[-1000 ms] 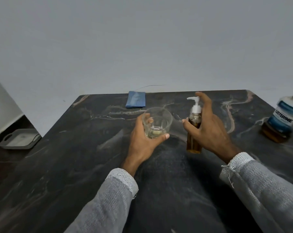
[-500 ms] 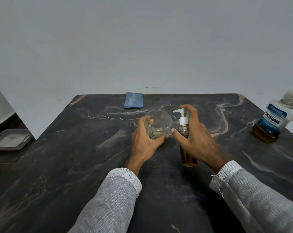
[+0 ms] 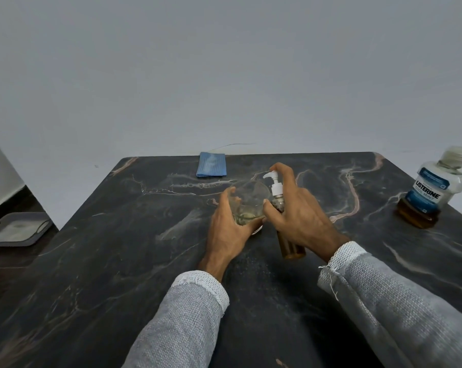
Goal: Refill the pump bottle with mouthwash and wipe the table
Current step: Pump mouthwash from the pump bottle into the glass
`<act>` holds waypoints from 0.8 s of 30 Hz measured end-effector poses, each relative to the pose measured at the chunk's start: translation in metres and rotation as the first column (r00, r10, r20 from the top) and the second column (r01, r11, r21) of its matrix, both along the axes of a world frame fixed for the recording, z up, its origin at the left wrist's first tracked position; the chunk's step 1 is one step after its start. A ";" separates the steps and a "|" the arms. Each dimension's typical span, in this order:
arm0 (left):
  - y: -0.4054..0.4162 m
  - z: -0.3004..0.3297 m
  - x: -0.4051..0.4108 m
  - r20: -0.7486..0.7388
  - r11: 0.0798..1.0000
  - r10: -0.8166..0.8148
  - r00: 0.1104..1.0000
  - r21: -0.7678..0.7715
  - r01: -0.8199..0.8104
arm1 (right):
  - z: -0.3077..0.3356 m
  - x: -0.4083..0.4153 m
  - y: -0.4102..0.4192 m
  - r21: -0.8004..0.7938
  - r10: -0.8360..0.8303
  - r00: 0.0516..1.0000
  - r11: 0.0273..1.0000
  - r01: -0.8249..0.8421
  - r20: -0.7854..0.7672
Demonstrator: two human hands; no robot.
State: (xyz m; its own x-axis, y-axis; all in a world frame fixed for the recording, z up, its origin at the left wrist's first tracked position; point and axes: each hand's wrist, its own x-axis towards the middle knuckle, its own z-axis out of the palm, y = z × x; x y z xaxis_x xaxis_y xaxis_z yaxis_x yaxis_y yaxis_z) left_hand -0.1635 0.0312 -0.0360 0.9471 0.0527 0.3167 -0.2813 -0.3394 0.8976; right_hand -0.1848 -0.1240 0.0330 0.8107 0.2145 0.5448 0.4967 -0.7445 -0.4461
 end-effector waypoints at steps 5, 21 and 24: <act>0.000 0.001 0.000 -0.003 1.000 -0.002 1.000 0.001 0.002 | -0.003 0.004 -0.001 -0.009 -0.008 1.000 1.000 0.008 0.001; 0.001 0.001 0.000 -0.001 1.000 -0.008 1.000 0.016 0.008 | -0.003 0.005 0.002 0.044 0.036 0.999 0.998 -0.034 -0.036; 0.001 0.002 0.000 -0.005 1.000 -0.007 1.000 0.009 0.007 | 0.000 0.004 0.006 0.031 0.048 0.999 0.998 -0.048 -0.015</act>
State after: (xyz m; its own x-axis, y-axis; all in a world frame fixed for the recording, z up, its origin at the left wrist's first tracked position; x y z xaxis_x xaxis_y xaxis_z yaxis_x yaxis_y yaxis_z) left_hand -0.1636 0.0326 -0.0344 0.9490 0.0429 0.3123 -0.2792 -0.3454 0.8960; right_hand -0.1804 -0.1184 0.0331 0.8084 0.2368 0.5390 0.5243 -0.7059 -0.4763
